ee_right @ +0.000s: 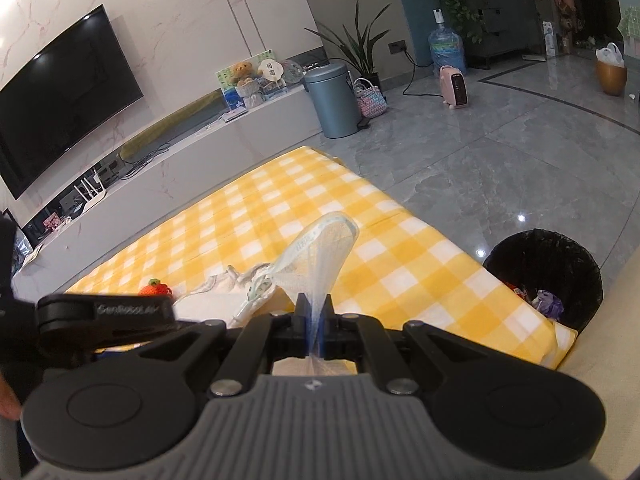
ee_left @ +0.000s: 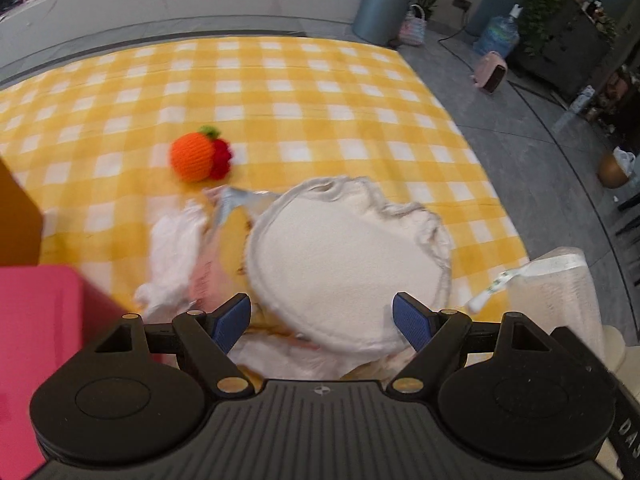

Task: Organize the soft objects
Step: 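Grasp the white round pad with the left tool while the right tool holds the mesh bag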

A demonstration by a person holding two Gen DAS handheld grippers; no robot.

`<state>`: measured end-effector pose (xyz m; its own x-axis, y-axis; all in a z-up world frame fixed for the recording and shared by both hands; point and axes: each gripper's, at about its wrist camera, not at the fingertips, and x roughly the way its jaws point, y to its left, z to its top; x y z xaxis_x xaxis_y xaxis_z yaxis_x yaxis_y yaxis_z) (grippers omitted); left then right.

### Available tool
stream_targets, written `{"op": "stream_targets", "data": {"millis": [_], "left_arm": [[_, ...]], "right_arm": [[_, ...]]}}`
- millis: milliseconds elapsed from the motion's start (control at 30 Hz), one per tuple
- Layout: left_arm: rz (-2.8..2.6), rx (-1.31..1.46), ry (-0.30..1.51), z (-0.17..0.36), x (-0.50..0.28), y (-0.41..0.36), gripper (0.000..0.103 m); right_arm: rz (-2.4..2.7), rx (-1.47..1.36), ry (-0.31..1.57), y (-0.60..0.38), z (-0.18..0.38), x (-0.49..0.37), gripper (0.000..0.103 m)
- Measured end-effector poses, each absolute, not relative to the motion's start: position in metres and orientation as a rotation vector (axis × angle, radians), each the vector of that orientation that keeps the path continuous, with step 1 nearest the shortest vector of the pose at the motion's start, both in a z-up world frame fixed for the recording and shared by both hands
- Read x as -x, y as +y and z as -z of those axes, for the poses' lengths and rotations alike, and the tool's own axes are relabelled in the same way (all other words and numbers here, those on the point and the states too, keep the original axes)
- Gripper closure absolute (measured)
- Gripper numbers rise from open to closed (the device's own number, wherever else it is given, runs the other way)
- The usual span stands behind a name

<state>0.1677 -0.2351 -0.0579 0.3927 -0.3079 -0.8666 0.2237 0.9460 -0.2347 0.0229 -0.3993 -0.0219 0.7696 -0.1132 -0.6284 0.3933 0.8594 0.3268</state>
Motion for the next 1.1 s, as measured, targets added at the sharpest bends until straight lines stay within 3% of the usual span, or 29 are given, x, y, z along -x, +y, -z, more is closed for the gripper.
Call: {"op": "stream_targets", "data": {"millis": [233, 433, 533, 567, 667, 1100], "left_arm": [[0.451, 0.303, 1.198, 0.064, -0.177, -0.220, 0.009], [0.500, 0.455, 1.211, 0.074, -0.182, -0.223, 0.033], [0.486, 0.466, 1.256, 0.081, -0.186, -0.224, 0.064], [0.474, 0.461, 1.279, 0.084, -0.187, -0.224, 0.079], [0.472, 0.455, 1.291, 0.084, -0.188, -0.218, 0.095], [0.642, 0.174, 1.179, 0.022, -0.137, -0.195, 0.096]], "right_arm": [[0.279, -0.471, 0.648, -0.397, 0.023, -0.024, 0.100], [0.235, -0.505, 0.641, -0.398, 0.024, -0.023, 0.097], [0.234, -0.510, 0.640, -0.399, 0.025, -0.023, 0.097], [0.230, -0.515, 0.641, -0.399, 0.025, -0.023, 0.097], [0.218, -0.533, 0.647, -0.400, 0.027, -0.023, 0.097], [0.218, -0.537, 0.660, -0.401, 0.029, -0.026, 0.097]]}}
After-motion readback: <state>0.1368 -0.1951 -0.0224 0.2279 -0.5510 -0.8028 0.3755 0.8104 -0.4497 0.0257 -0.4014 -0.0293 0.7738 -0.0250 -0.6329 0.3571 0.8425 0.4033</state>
